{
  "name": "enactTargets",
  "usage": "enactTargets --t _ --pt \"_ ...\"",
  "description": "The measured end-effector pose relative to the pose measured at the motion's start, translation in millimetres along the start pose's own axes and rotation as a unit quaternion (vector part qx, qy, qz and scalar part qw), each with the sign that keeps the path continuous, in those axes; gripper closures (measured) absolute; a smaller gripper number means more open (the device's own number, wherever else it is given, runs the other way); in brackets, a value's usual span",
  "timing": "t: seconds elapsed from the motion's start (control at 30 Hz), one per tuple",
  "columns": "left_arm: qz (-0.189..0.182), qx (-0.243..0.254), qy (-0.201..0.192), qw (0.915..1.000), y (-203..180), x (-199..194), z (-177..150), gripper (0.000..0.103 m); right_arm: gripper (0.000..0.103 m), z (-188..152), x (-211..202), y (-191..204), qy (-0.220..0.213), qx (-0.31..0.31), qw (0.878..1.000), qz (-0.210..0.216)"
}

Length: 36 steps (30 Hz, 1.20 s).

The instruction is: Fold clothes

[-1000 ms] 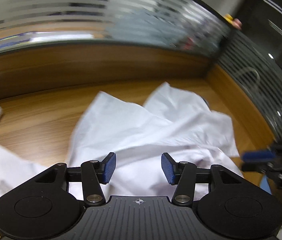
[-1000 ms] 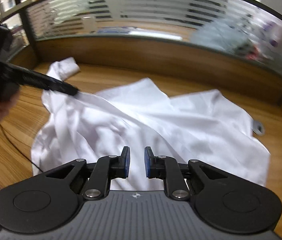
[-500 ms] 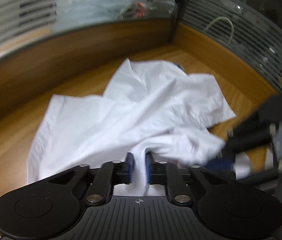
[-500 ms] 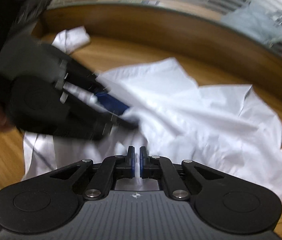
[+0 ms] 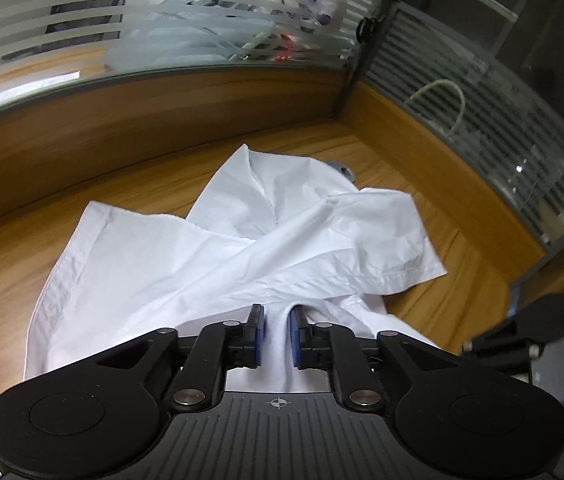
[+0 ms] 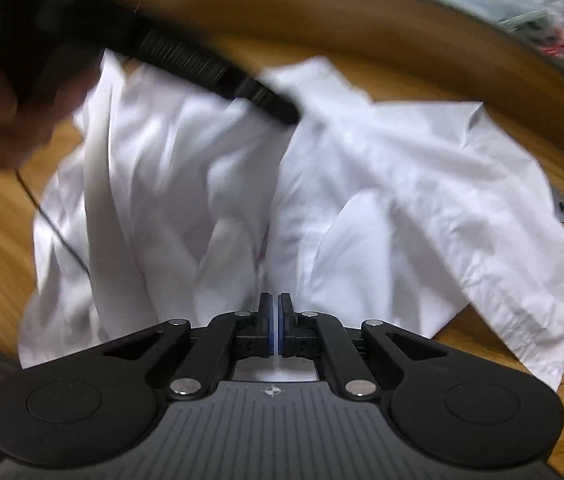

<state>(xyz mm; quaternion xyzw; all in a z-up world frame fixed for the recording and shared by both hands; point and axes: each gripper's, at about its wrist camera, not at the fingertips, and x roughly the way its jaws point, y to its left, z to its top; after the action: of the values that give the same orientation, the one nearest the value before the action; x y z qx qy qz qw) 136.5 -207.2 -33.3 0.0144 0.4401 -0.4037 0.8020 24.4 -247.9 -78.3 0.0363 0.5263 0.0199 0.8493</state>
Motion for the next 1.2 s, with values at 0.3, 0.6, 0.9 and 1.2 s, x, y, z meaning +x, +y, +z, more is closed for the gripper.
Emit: enactTargets --t 0.3,0.6,0.9,1.2 --pt "0.05 -0.025 0.021 0.9982 -8.9 2.2 -30.4 0.045 0.099 34.7 20.3 -5.4 -0.035 0.055 0.997 0.05" --pt "0.115 -0.058 0.04 0.9909 0.9 11.1 -38.4 0.097 0.103 32.3 32.1 -3.7 -0.036 0.058 0.998 -0.002" --pt "0.052 -0.022 0.027 0.998 -3.1 -13.2 -38.2 0.079 0.103 21.3 16.7 -20.9 -0.049 0.094 0.994 -0.031" --pt "0.061 -0.037 -0.004 0.9975 6.9 -42.4 -41.8 0.056 0.076 41.8 17.5 -6.8 -0.052 0.119 0.991 -0.015"
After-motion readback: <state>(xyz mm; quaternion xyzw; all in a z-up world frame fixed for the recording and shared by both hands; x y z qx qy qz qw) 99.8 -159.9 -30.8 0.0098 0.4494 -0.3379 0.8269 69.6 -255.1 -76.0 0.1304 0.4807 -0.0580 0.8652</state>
